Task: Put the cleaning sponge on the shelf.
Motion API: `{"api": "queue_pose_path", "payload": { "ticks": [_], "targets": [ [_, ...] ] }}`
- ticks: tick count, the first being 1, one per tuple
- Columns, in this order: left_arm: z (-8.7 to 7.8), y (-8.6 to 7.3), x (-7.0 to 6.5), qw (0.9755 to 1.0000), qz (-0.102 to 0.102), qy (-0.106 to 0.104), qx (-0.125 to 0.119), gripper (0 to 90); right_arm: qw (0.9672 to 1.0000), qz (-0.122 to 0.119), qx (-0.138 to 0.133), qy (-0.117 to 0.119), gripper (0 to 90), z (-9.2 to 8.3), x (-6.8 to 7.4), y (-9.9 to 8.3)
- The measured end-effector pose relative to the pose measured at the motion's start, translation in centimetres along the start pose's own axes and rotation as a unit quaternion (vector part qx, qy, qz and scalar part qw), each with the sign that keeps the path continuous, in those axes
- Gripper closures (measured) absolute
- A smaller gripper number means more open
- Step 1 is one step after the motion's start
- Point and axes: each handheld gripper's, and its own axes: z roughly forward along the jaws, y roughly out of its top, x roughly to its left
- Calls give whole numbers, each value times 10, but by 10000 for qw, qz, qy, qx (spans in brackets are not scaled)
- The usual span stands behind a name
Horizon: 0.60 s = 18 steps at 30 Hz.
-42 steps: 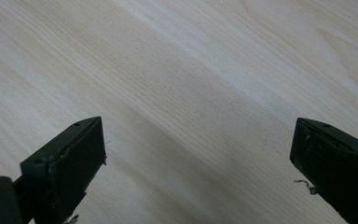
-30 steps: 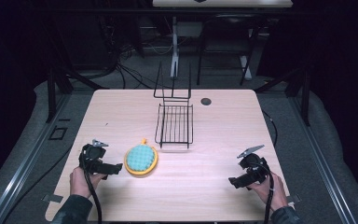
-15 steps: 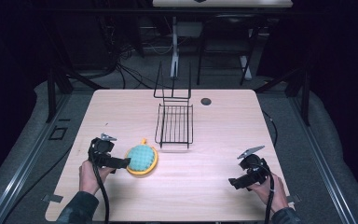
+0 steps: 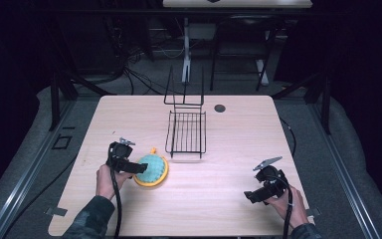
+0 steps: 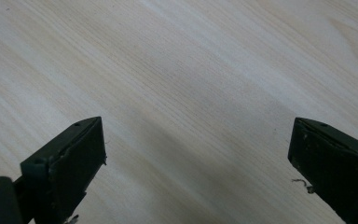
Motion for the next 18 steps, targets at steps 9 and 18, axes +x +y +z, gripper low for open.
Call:
{"api": "queue_pose_path", "payload": {
  "ticks": [9,18],
  "targets": [
    [6,-1,0,9999,-14,-92,77,381,10000,22,-14,26,38,-1,1,0],
    [8,-3,-4,9998,-15,-174,18,531,9999,-1,-66,107,42,-2,1,0]
  ]
}}
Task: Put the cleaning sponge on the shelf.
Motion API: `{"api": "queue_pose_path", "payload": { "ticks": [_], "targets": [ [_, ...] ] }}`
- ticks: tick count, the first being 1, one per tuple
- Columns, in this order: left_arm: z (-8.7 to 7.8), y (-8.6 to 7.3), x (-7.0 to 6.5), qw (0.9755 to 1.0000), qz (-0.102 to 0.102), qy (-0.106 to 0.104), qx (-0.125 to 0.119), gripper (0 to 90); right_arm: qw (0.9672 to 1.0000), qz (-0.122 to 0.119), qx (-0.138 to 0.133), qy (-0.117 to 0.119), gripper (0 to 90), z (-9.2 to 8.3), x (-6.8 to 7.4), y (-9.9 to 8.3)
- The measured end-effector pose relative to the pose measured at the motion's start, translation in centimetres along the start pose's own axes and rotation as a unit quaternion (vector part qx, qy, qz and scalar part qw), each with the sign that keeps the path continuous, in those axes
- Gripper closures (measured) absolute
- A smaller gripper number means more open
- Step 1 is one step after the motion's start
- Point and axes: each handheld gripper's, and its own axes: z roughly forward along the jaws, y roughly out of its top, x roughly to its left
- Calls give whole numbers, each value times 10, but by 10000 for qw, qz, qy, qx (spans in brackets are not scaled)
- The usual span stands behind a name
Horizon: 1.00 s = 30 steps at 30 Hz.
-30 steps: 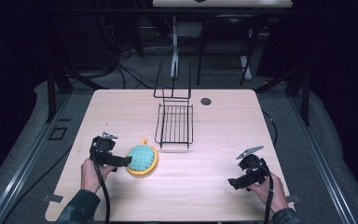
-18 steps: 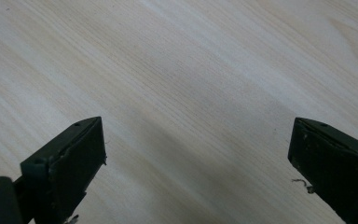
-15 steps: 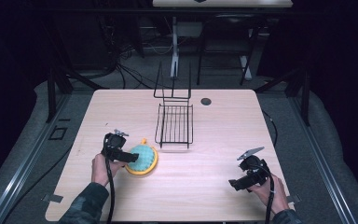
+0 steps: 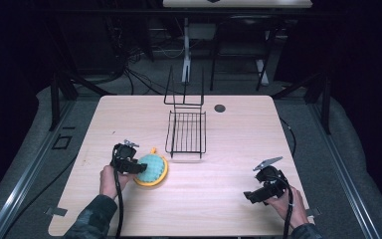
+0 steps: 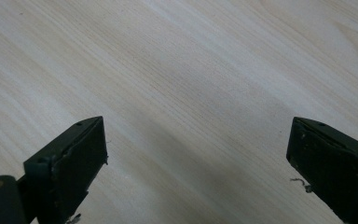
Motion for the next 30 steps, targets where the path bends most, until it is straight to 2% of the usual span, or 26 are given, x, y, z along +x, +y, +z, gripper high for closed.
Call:
{"api": "queue_pose_path", "payload": {
  "ticks": [8,11,15,21,30],
  "targets": [
    [1,-2,0,10000,-11,-22,-64,573,10000,-19,-3,-26,54,-1,1,0],
    [1,-3,1,9999,-107,-50,-108,590,10000,-2,-9,-1,55,0,2,0],
    [1,-4,1,9998,-137,-41,-143,616,10000,-37,-21,-23,63,0,1,0],
    [1,-4,0,9999,-58,-7,-117,650,10000,-78,-5,10,68,0,3,0],
    [1,-4,-2,9999,72,84,-85,759,10000,-81,-7,21,74,-1,3,1]
  ]
}}
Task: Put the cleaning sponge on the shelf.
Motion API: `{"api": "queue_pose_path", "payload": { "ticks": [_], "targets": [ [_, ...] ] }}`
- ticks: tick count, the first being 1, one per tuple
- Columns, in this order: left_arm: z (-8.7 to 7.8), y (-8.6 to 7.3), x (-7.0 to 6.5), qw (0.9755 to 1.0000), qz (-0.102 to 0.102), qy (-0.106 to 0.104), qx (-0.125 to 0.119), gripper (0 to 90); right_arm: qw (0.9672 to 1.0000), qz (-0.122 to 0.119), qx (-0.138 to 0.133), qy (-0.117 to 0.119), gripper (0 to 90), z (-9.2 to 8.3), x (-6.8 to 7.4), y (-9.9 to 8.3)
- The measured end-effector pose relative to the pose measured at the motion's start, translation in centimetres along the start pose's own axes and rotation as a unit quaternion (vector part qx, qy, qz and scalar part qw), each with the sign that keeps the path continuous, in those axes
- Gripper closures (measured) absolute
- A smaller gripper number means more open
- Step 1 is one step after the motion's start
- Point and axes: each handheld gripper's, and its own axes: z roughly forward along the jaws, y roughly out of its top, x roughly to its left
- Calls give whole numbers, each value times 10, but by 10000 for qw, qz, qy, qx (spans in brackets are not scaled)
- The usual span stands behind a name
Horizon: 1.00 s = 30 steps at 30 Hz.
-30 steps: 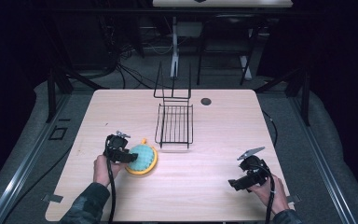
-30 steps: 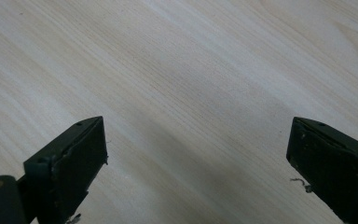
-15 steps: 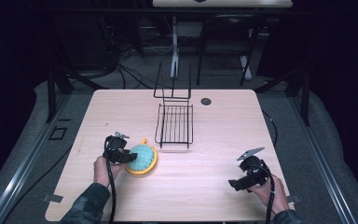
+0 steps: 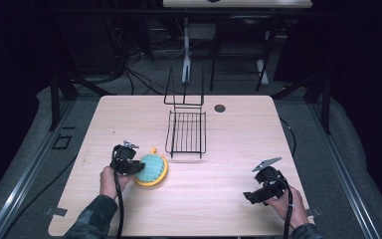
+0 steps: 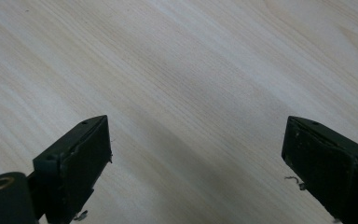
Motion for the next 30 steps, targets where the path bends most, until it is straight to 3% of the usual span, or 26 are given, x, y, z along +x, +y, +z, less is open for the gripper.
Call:
{"api": "queue_pose_path", "payload": {
  "ticks": [6,26,30],
  "targets": [
    [0,0,1,10000,51,5,4,834,10000,-17,-17,0,74,0,0,0],
    [-6,1,1,9993,326,24,-182,867,9999,-102,-16,-11,71,1,0,0],
    [-11,2,2,9992,294,23,-268,870,10000,-84,-19,-14,69,1,0,0]
  ]
}}
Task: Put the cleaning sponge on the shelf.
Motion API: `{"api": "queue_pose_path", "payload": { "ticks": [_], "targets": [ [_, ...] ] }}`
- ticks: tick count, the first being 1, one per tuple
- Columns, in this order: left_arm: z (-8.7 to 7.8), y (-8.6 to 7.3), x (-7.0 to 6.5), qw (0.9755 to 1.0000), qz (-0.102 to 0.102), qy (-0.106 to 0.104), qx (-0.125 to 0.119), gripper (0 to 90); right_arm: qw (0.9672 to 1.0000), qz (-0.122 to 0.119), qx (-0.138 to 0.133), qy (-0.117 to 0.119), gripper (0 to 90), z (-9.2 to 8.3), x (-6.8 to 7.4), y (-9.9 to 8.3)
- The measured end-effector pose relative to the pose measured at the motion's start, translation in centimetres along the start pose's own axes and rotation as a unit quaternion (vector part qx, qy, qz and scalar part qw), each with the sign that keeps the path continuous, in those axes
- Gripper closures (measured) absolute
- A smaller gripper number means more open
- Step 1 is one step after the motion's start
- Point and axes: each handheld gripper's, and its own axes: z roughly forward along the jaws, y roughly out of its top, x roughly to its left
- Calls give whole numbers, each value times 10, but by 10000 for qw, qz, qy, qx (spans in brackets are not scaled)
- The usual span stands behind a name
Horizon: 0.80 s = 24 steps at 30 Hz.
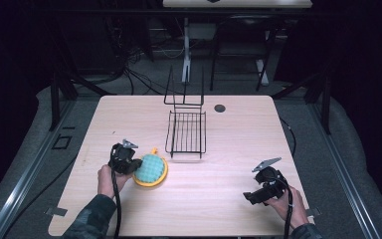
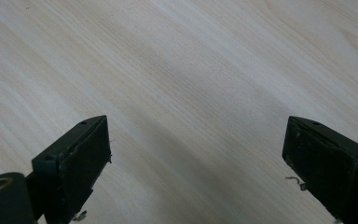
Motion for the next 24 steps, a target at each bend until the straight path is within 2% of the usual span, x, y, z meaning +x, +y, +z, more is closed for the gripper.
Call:
{"api": "queue_pose_path", "payload": {
  "ticks": [14,21,24],
  "targets": [
    [-19,5,0,9997,63,32,-232,876,10000,-9,11,-29,65,0,-1,0],
    [-29,8,-4,9993,217,63,-306,879,10000,-11,14,-48,60,0,-1,0],
    [-32,9,-4,9991,206,69,-366,879,10000,-9,19,-47,60,0,-1,0]
  ]
}}
